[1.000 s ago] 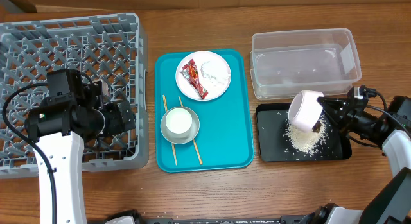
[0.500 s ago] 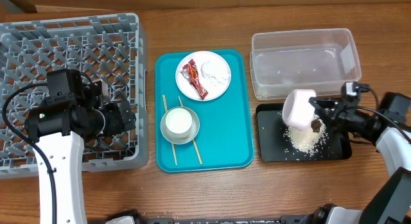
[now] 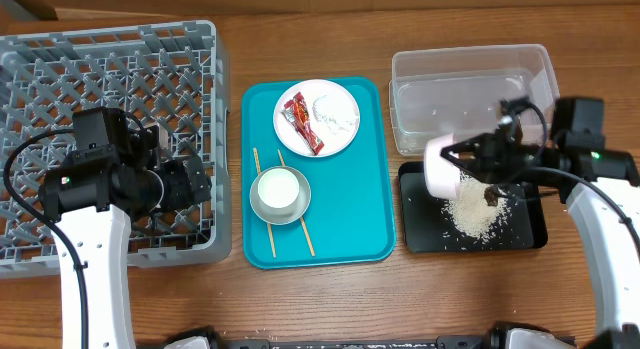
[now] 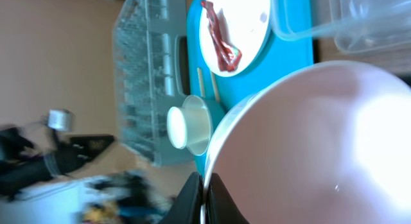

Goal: Sort waste into correct bins and load items into the dishwasher
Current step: 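Carry the pink bowl over the black tray and tip out the scraps, then set the emptied pink bowl back on the teal tray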

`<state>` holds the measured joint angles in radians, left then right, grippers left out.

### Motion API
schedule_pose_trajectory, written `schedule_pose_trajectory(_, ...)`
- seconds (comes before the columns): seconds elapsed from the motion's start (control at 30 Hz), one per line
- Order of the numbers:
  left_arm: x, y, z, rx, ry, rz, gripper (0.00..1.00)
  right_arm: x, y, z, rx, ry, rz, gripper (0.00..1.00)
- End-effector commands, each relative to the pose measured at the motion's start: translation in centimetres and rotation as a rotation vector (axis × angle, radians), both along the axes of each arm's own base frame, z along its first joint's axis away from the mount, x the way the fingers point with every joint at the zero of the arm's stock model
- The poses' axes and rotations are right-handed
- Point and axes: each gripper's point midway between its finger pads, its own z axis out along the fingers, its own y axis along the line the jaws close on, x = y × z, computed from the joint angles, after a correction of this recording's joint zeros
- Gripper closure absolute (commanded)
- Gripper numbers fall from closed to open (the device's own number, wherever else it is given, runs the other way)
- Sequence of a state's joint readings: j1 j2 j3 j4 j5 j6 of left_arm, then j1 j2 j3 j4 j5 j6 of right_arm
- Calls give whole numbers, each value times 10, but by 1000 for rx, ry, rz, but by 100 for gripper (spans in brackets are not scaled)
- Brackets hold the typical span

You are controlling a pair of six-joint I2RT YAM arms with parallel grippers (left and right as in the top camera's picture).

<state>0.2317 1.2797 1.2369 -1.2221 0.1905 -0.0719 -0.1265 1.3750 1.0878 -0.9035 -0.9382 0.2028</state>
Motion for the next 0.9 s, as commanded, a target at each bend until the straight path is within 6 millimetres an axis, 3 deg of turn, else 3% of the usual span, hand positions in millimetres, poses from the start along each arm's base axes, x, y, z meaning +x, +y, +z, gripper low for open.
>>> schedule_pose_trajectory(0.0, 6, 1, 8, 2, -32, -11, 0, 9, 8, 4, -252, -112, 39, 96)
schedule_pose_trajectory(0.2, 6, 1, 8, 2, -32, -11, 0, -3, 61, -15, -424, -186, 211, 96)
schedule_pose_trajectory(0.5, 6, 1, 8, 2, -32, -11, 0, -25, 151, -80, -572, -210, 473, 96)
schedule_pose_trajectory(0.7, 6, 1, 8, 2, -32, -11, 0, -26, 178, -124, -647, -206, 529, 96)
schedule_pose_trajectory(0.83, 6, 1, 8, 2, -33, -11, 0, -26, 182, -134, -652, -199, 541, 96)
schedule_pose_trajectory(0.87, 6, 1, 8, 2, -33, -11, 0, -26, 182, -134, -652, -198, 541, 91)
